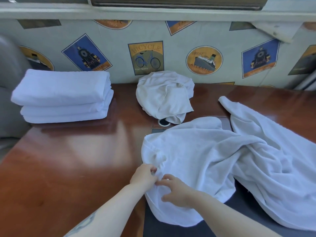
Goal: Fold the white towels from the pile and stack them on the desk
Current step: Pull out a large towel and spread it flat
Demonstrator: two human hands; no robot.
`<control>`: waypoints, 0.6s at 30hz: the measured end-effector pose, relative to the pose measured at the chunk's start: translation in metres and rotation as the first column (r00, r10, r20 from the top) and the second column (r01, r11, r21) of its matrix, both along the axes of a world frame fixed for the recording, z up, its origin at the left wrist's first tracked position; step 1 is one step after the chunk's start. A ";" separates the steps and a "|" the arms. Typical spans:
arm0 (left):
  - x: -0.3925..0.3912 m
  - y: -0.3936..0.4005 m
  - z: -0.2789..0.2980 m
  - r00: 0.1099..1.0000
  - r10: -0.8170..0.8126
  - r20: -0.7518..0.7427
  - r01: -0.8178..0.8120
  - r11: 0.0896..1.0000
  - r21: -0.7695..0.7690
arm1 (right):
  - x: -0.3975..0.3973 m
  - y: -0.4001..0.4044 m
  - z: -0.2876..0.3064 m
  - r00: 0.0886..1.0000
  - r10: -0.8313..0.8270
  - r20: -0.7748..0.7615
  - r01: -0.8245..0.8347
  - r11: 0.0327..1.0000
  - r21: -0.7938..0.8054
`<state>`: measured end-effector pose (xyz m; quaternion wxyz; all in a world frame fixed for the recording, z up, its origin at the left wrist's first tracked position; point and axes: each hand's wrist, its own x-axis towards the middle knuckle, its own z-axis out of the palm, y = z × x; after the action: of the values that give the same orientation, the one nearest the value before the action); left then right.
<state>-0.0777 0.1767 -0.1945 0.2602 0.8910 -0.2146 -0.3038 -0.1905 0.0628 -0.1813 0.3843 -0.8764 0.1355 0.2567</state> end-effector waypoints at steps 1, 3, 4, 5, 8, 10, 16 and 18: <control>0.000 0.000 0.000 1.000 0.004 -0.002 -0.004 1.000 -0.004 | 0.000 -0.001 0.001 1.000 0.002 -0.003 -0.002 1.000 0.003; 0.000 0.000 -0.001 1.000 0.014 -0.003 -0.014 1.000 -0.004 | 0.001 -0.001 0.001 1.000 0.004 -0.010 -0.004 1.000 0.007; 0.000 0.000 -0.001 1.000 0.018 -0.001 -0.018 1.000 -0.001 | 0.002 -0.002 0.001 1.000 0.007 -0.012 -0.007 1.000 0.007; 0.000 -0.001 -0.001 1.000 0.023 0.003 -0.023 1.000 0.002 | 0.002 -0.002 0.001 1.000 0.010 -0.015 -0.010 1.000 0.008; -0.001 -0.002 -0.002 0.999 0.035 0.010 -0.035 0.999 0.004 | 0.001 -0.003 -0.001 1.000 0.023 -0.017 -0.023 1.000 0.006; -0.001 -0.002 -0.002 0.999 0.031 0.012 -0.031 0.999 0.008 | 0.001 -0.003 -0.004 1.000 0.026 -0.014 -0.026 1.000 0.004; 0.001 -0.006 -0.005 0.998 0.035 0.044 -0.037 0.998 0.046 | 0.006 -0.005 -0.011 1.000 -0.005 0.005 0.005 1.000 0.012; 0.000 -0.006 -0.006 0.998 0.043 0.054 -0.046 0.998 0.046 | 0.005 -0.005 -0.013 1.000 -0.009 0.013 0.009 1.000 0.006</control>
<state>-0.0781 0.1703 -0.2001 0.2401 0.9092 -0.1943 -0.2791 -0.1852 0.0577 -0.1942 0.3890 -0.8762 0.1361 0.2500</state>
